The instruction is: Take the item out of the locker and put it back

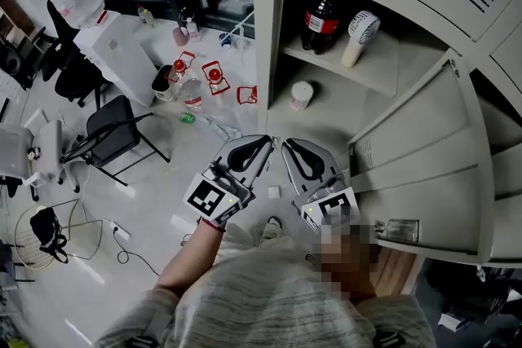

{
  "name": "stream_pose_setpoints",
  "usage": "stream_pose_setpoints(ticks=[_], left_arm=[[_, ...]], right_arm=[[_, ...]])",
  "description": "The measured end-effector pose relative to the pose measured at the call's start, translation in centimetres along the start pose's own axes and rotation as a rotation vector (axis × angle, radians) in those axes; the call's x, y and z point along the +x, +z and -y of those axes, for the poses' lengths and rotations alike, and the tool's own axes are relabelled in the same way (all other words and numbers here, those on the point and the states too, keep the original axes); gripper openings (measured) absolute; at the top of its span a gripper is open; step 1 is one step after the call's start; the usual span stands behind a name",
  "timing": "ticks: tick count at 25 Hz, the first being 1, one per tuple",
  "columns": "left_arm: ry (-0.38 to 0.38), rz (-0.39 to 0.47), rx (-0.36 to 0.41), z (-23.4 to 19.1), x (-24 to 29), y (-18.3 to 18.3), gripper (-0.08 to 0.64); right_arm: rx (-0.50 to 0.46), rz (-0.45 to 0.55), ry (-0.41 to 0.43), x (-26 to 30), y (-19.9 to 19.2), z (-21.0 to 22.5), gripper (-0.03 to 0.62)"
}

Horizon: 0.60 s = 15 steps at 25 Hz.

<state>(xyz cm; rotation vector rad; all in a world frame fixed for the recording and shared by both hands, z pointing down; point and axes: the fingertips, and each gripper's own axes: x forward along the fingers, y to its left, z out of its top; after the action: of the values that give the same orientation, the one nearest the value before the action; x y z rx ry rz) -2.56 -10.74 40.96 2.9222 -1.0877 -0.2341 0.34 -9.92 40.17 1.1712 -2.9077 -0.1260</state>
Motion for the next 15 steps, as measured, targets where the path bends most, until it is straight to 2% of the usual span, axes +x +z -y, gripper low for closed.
stream_pose_setpoints(ticks=[9, 10, 12, 15], left_arm=[[-0.012, -0.01, -0.035, -3.1, 1.6, -1.3, 0.009], [-0.015, -0.012, -0.039, -3.4, 1.8, -1.4, 0.009], [-0.021, -0.017, -0.048, -3.7, 2.1, -1.7, 0.009], [-0.036, -0.022, -0.048, -3.9, 2.5, -2.0, 0.009]], right_arm=[[0.086, -0.002, -0.105, 2.0, -2.0, 3.4, 0.034], [0.1, 0.002, -0.116, 2.1, -2.2, 3.7, 0.059], [0.116, 0.005, -0.134, 2.3, -2.5, 4.2, 0.15], [0.109, 0.004, -0.158, 2.7, -2.8, 4.9, 0.17]])
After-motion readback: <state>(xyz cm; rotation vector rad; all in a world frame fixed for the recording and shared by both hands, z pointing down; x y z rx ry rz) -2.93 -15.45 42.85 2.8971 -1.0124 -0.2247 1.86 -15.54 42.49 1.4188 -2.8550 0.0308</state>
